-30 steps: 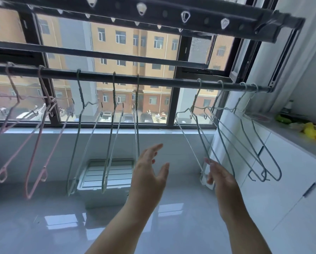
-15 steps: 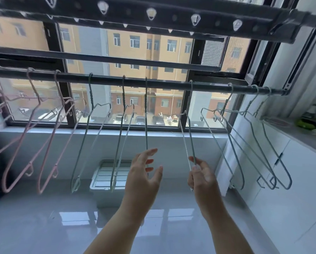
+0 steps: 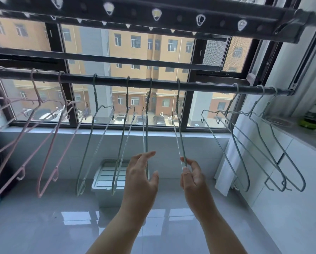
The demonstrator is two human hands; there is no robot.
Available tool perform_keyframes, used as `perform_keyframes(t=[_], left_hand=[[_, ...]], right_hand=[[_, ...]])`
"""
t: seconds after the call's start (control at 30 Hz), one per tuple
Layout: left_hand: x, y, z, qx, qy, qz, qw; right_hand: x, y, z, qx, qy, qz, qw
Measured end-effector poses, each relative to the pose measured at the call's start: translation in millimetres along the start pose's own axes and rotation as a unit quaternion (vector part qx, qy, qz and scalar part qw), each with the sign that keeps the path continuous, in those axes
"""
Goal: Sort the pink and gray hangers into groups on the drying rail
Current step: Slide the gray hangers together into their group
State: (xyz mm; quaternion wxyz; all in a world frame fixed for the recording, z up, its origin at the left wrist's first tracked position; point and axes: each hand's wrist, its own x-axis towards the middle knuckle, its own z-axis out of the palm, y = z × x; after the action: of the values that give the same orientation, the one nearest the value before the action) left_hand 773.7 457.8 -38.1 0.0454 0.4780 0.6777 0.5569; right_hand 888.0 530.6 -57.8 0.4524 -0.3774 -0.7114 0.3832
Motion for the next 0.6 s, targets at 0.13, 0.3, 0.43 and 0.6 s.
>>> perform_keyframes(t=[0.13, 0.3, 0.43, 0.6], left_hand=[[-1.7, -1.7, -0.4, -0.007, -0.007, -0.006, 1.0], [-1.8, -4.4, -0.9, -0.006, -0.015, -0.011, 1.0], [-1.2, -4.9, -1.2, -0.007, -0.021, -0.013, 1.0], [-1.3, -5.2, -1.3, -0.01, -0.021, -0.011, 1.0]], right_hand=[[-4.3, -2.1, 2.9, -0.01, -0.007, -0.005, 1.0], [-3.0, -2.6, 5.6, -0.007, -0.01, -0.004, 1.0], [-1.6, -2.5, 7.7, -0.002, -0.011, -0.004, 1.0], [1.9, -1.4, 9.2, 0.005, -0.012, 0.005, 1.0]])
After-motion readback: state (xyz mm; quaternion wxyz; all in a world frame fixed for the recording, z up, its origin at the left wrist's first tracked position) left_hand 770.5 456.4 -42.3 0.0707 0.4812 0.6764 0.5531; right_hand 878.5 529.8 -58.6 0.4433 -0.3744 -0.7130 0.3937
